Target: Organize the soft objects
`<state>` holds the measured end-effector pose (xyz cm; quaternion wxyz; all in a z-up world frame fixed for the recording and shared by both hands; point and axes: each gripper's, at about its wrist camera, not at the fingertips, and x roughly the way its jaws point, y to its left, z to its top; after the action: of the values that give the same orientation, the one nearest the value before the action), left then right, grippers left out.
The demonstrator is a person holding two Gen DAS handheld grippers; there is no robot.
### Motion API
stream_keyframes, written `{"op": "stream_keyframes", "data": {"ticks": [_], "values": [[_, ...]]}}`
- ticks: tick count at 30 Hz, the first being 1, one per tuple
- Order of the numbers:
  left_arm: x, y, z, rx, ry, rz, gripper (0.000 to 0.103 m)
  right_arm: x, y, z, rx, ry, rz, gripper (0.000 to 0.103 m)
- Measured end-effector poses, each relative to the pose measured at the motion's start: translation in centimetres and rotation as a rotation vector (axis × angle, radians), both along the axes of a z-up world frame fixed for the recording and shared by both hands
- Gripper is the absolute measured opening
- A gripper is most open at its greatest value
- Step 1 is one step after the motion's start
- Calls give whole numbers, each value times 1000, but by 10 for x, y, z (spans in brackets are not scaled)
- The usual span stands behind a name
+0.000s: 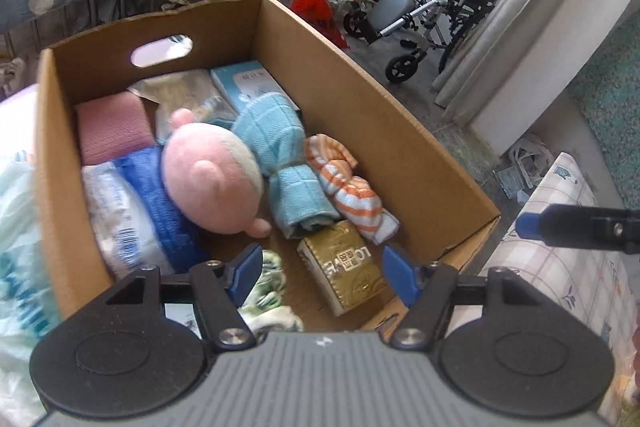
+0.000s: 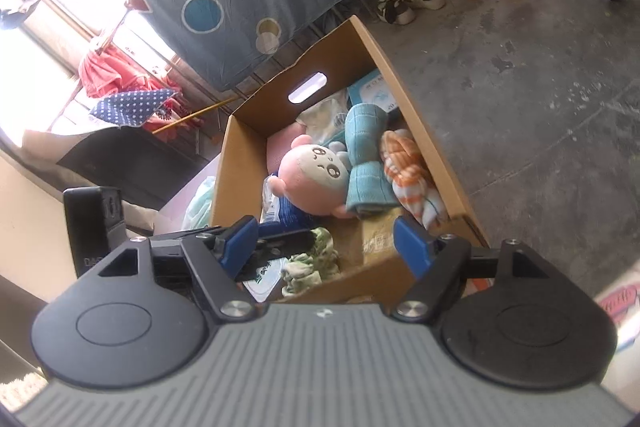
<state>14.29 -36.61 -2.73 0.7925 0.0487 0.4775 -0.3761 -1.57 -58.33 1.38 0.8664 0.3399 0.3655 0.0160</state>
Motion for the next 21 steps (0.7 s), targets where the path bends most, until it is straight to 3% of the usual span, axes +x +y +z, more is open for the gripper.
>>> {"op": "stream_keyframes", "data": {"ticks": [6,10,16,21], "values": [[-13,44,27,-28,-49,71,74,-22,5,4,39,-41,-45,79],[-27,85,44,-36,-89,155,86,-30,23,11,13,-65,-45,87],[-62,148,56,8,-190,335,100,-38,73,14,-133,-81,10,101],[-89,183,56,77,-261,456,103,-36,120,13,-305,-98,77,102]]}}
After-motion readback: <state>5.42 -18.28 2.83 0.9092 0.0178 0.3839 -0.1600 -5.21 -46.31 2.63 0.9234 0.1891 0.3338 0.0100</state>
